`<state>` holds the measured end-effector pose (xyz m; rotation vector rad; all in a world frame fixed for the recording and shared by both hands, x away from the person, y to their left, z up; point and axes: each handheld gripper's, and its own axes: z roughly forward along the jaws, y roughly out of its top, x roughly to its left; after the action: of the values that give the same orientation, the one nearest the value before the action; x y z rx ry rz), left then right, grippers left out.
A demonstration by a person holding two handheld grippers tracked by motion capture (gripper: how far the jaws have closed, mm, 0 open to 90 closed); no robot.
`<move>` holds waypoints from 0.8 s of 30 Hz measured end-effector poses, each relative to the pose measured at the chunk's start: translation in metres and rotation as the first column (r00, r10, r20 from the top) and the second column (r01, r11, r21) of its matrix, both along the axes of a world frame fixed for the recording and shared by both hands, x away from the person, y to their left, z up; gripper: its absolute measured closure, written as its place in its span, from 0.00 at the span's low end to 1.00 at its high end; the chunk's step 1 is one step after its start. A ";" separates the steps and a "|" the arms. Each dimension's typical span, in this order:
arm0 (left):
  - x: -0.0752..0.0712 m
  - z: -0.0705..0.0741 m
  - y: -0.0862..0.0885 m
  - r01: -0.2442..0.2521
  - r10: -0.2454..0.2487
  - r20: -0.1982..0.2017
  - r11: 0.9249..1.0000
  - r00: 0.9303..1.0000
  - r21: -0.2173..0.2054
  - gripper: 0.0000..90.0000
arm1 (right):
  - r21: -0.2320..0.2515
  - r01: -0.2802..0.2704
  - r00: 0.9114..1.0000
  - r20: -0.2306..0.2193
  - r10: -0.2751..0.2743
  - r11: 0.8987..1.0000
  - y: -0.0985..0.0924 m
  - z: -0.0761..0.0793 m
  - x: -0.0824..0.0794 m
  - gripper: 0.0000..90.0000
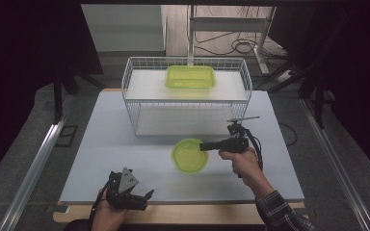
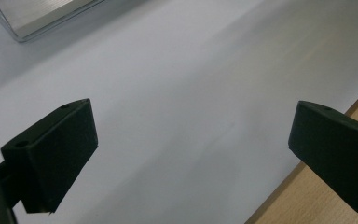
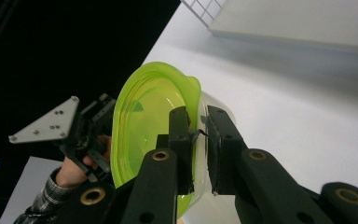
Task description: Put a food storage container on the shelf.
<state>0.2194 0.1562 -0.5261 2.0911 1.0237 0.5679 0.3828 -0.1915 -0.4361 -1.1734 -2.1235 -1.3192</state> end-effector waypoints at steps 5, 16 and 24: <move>0.000 0.000 0.000 0.000 0.000 -0.002 1.000 1.000 0.000 0.01 | 0.008 0.002 1.000 0.012 -0.003 1.000 -0.001 0.011 0.002 0.90; 0.000 0.000 0.000 0.004 -0.004 -0.006 1.000 1.000 0.002 0.01 | 0.030 0.023 0.999 0.034 -0.024 0.999 -0.004 0.032 0.007 0.90; 0.001 -0.001 0.000 0.005 -0.005 -0.008 1.000 1.000 0.005 0.01 | 0.050 0.047 0.998 0.046 -0.049 0.998 -0.008 0.047 0.012 0.90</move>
<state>0.2199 0.1562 -0.5267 2.1012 1.0224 0.5611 0.3951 -0.1998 -0.3893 -1.1919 -2.0955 -1.4248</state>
